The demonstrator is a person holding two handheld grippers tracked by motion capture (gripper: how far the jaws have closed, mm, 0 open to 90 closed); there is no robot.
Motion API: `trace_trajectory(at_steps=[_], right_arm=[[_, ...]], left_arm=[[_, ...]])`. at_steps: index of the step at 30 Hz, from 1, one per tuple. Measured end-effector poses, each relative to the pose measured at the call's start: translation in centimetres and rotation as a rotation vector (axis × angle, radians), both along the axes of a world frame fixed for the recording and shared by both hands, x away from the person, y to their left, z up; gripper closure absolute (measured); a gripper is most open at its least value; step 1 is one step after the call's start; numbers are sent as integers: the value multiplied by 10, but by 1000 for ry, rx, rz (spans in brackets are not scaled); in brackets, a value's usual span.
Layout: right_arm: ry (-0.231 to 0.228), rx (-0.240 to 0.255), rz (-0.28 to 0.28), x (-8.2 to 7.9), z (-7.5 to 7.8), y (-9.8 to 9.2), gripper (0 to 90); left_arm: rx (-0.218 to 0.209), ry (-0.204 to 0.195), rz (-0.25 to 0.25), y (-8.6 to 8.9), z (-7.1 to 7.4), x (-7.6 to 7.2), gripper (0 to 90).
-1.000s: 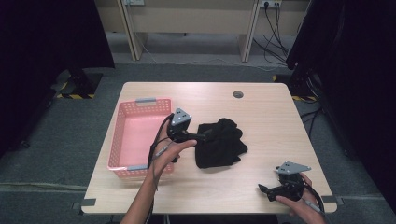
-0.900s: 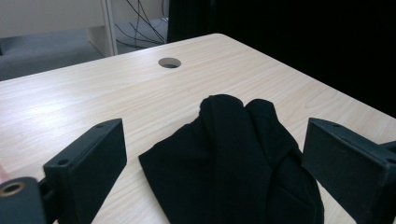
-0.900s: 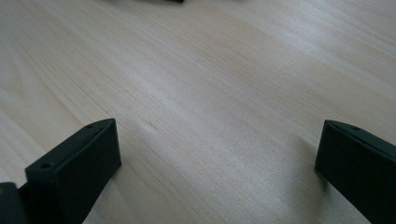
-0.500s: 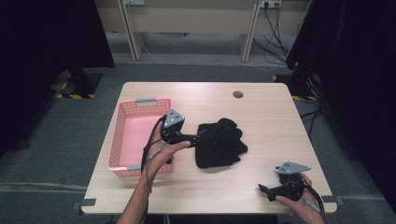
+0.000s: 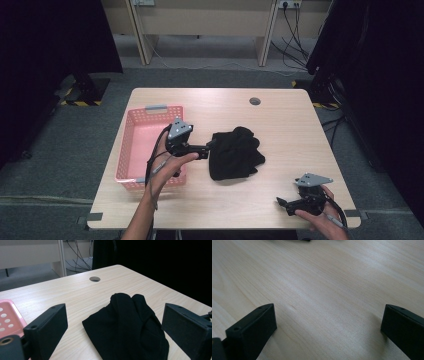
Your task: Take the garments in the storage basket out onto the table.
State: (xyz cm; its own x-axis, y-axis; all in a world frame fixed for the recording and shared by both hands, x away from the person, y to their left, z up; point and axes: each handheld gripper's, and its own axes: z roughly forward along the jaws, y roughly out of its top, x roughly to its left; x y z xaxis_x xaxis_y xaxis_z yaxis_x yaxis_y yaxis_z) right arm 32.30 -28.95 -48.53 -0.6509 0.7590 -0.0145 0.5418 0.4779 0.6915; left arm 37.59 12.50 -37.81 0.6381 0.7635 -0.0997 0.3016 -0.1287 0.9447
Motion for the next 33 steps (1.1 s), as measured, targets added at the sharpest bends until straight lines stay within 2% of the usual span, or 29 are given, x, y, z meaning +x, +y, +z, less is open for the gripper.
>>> trace_trajectory(at_steps=[5,7,9,15,26,33], right_arm=[[0,0,0,0,0,0,2],[-1,1,0,0,0,0,2],[0,0,0,0,0,0,2],[1,0,-2,0,0,0,2],[1,0,-2,0,0,0,2],[1,0,-1,0,0,0,2]], left_arm=[[-4,1,0,4,-1,-5,59],[-21,10,-6,5,-2,-6,59],[-9,6,-2,5,-3,-7,59],[-15,6,-6,6,-3,-11,59],[4,10,-2,10,-8,-22,59],[-5,7,4,14,-8,-27,59]])
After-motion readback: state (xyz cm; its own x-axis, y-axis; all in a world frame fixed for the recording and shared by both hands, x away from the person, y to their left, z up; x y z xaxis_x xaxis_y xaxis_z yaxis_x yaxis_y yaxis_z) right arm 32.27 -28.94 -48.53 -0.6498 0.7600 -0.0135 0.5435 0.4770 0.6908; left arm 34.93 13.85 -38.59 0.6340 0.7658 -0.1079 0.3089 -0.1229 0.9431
